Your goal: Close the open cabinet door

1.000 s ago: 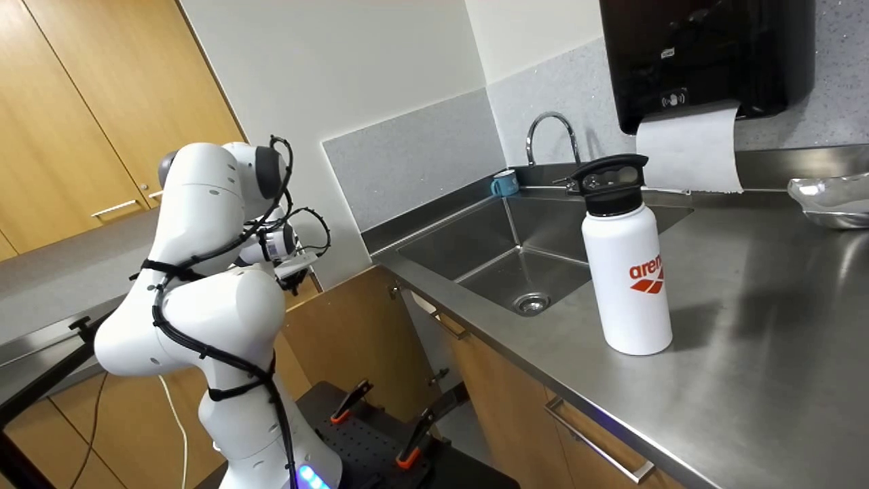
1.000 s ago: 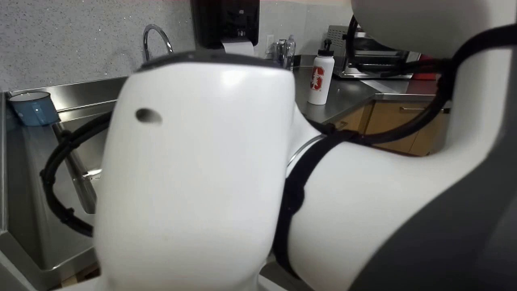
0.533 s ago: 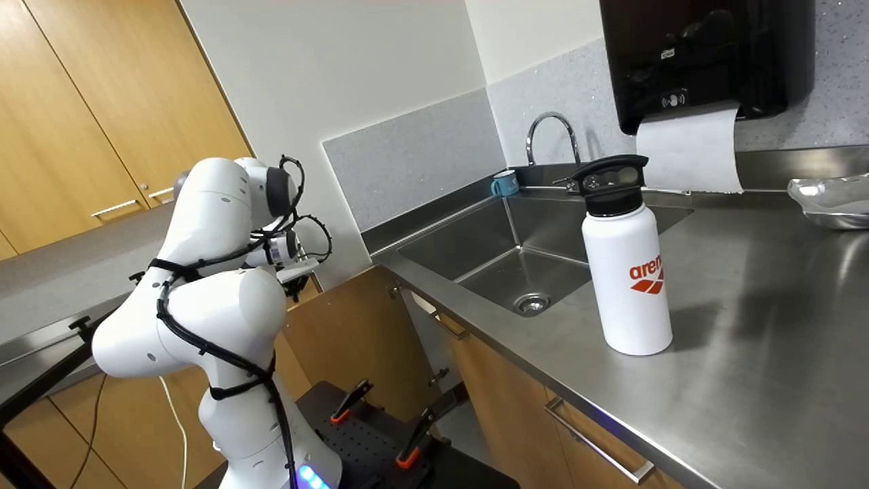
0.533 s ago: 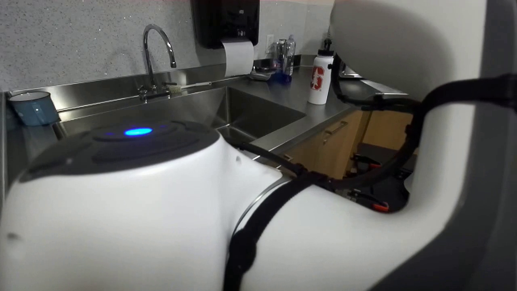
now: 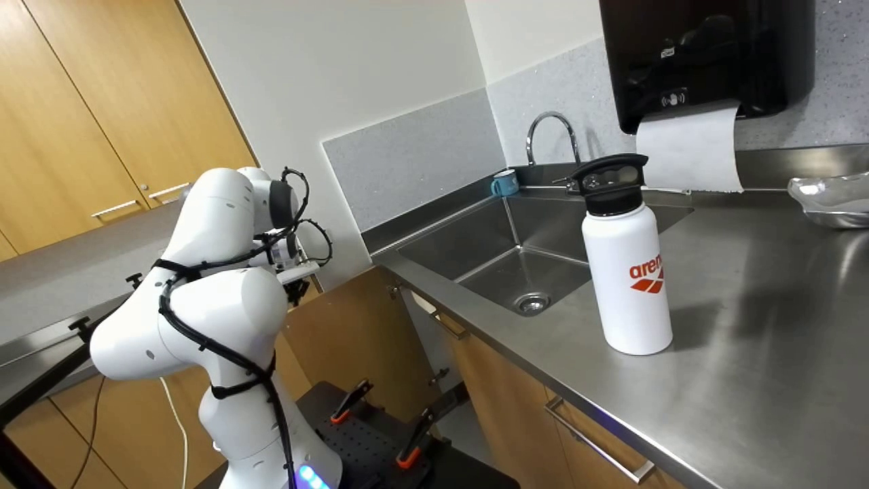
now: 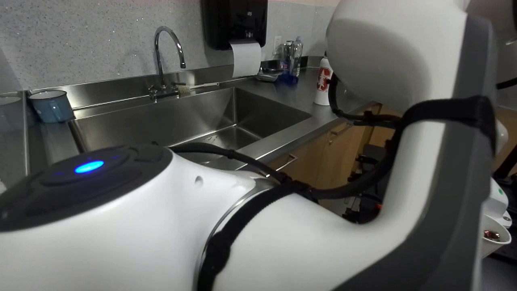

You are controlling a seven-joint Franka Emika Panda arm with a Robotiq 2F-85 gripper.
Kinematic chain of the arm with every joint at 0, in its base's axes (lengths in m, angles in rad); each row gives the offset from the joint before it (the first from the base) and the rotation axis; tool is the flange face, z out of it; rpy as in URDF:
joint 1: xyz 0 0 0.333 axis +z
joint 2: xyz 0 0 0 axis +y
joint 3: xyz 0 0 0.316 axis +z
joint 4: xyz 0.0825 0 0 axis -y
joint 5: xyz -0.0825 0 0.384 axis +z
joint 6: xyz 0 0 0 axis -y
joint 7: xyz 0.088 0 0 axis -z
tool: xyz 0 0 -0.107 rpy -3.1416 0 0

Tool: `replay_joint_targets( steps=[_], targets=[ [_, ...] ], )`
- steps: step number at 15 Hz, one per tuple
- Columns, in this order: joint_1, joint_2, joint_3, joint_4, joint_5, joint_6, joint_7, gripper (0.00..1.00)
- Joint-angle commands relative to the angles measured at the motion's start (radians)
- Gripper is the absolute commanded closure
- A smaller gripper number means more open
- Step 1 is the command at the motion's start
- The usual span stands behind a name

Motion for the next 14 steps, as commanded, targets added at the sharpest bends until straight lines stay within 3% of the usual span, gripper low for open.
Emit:
replay_joint_targets(
  steps=[1, 6, 14],
  targets=[
    [0.028, 0.021, -0.027, 0.069, -0.003, -0.090, 0.019, 1.00],
    [0.022, -0.006, -0.056, 0.028, -0.009, -0.143, 0.035, 1.00],
    [0.016, -0.108, -0.138, -0.134, -0.035, -0.186, 0.118, 1.00]
  ],
)
